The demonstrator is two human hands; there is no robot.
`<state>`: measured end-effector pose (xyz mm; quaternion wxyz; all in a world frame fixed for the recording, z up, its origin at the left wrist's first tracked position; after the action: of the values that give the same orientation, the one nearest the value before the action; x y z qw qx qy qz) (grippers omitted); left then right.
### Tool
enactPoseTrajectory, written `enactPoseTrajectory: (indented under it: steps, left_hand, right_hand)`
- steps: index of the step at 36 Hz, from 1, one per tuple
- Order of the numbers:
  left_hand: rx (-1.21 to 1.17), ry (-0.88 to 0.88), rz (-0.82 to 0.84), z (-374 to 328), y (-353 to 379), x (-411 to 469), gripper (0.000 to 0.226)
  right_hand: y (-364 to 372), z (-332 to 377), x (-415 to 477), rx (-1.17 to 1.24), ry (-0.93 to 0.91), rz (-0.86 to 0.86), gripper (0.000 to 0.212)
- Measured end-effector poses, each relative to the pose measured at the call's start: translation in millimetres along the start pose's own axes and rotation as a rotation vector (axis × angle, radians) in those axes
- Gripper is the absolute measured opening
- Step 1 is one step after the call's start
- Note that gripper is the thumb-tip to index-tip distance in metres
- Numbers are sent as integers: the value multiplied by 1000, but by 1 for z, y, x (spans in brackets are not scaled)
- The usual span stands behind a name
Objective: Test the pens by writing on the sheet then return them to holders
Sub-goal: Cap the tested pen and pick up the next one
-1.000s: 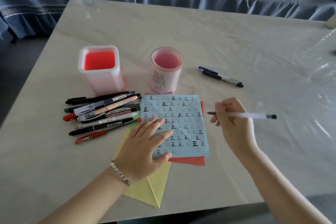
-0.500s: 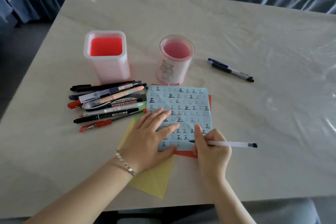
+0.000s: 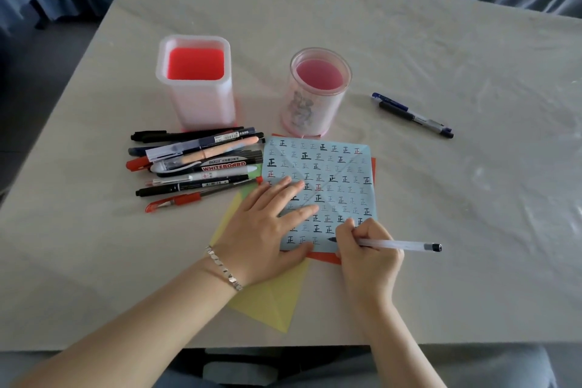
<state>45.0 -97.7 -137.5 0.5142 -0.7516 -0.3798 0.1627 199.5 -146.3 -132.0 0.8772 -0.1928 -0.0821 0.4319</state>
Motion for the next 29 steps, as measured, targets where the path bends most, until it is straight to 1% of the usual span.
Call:
enactPoseTrajectory:
  steps: [5, 17, 22, 29]
  left_hand:
    - [4, -1, -7, 0, 0, 0, 51]
    - [10, -1, -9, 0, 0, 0, 51]
    - [12, -5, 1, 0, 0, 1, 52]
    - [10, -3, -1, 1, 0, 1, 51]
  right_hand:
    - [1, 2, 0, 12, 1, 4, 37]
    - [3, 0, 1, -38, -58, 22, 35]
    - [4, 0, 2, -68, -85, -20, 39]
    - [3, -1, 3, -33, -71, -27, 37]
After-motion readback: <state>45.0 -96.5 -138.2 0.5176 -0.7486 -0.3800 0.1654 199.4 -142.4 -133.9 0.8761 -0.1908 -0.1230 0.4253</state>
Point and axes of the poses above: each hand's wrist, its own x-axis towards the middle knuckle, its own y-axis out of the palm, z = x × y, the point moved 2 cm from there along x, towards the middle knuckle, and after that the axes turned 7 degrees about y, right-handed, at the moved point
